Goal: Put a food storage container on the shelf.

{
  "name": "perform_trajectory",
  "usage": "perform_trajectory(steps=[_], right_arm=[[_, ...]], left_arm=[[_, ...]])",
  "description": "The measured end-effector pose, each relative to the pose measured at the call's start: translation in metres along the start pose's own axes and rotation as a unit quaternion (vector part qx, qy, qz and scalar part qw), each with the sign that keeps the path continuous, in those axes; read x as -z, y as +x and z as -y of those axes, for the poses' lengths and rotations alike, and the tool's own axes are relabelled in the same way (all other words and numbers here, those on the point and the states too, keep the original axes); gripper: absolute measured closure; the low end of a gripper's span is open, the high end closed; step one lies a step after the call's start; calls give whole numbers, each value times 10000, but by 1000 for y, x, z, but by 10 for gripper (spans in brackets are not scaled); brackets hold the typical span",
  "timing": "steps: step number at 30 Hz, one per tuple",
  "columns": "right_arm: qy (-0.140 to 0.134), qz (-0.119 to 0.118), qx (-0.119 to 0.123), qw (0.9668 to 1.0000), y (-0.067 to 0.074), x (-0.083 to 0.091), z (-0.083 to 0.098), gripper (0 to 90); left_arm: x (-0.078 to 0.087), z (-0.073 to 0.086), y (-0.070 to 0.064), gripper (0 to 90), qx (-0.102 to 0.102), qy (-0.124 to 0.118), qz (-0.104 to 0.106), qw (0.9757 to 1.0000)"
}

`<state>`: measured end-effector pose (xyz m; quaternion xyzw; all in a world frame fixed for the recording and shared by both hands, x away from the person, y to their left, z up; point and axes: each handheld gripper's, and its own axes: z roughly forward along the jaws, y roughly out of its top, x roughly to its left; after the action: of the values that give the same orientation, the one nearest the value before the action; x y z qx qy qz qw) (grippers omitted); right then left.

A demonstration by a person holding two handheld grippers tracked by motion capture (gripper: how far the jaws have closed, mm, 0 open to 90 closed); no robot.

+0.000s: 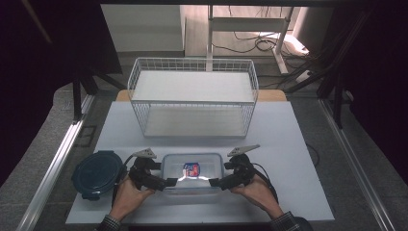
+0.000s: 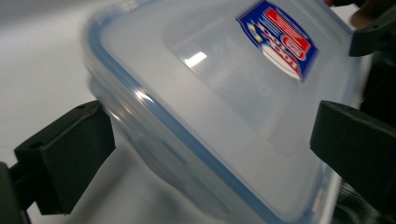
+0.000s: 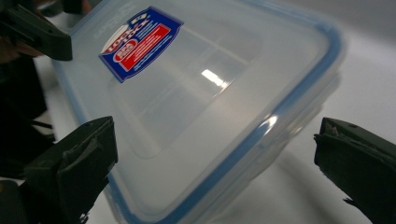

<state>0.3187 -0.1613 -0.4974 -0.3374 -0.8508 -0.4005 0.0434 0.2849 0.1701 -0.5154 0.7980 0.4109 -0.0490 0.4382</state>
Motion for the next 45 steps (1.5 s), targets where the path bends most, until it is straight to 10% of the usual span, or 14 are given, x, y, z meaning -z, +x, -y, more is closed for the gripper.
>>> perform_trajectory(steps=[7,18,31,36,45], right_arm=[[104,-404,-472,9980,-6,5,1,181],[-220,-586,-842,9945,-2,33,13,501],[-442,-131,-530,9975,8,42,13,538],[-894,246,-261,9953,8,65,-1,680],[-1051,87,-270,9941,4,61,-3,664]], left_arm=[[8,7,2,115,355,170,316,9987],[32,23,1,457,621,-401,595,9955],[36,16,-5,530,647,-782,477,9937],[43,0,-15,550,388,-912,484,9939],[41,9,-2,554,520,-893,697,9922]])
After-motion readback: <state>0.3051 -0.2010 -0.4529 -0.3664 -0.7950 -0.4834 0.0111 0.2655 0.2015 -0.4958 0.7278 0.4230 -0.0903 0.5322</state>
